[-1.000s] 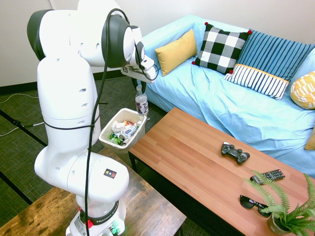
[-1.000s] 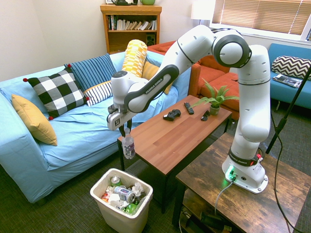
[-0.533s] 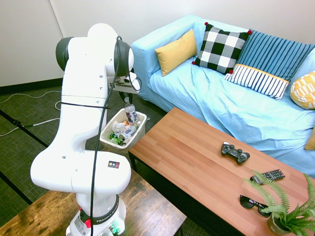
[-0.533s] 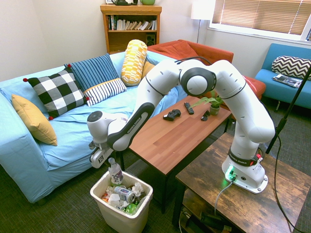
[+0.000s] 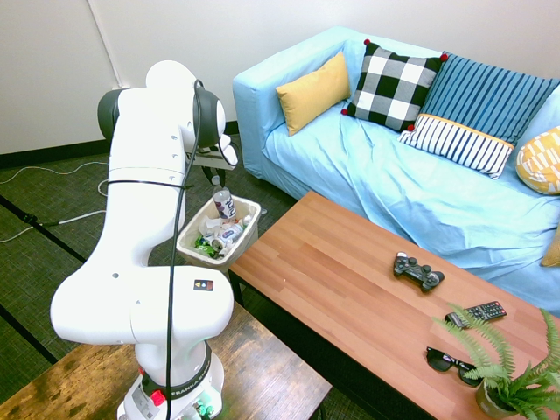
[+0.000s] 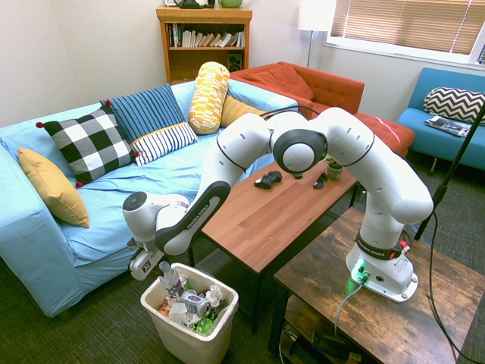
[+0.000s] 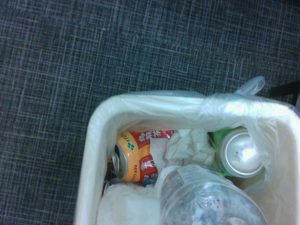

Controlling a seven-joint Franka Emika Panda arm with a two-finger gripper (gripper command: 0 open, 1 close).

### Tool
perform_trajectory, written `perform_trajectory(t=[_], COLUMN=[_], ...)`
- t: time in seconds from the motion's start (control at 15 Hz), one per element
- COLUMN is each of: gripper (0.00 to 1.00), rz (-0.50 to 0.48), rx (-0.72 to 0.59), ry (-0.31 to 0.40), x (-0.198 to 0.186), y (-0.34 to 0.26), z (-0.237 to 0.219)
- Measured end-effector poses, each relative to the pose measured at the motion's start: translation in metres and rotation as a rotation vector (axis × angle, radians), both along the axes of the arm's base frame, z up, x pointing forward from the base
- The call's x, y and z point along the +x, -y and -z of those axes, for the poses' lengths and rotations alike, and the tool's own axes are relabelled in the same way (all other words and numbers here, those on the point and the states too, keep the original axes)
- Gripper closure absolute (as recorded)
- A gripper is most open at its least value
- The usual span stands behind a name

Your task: Throw the bottle in the trash bin

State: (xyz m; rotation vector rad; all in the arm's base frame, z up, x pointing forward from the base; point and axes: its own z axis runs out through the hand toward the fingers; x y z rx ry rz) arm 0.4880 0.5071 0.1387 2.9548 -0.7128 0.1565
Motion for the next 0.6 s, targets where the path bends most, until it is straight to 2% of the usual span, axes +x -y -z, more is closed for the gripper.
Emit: perform_trajectory(t=[0.6], gripper=[0.00], rz=[0.020], rx=[0.005], ry=[-0.005], x=[-0.014], y=[-0.007], z=[-0.007])
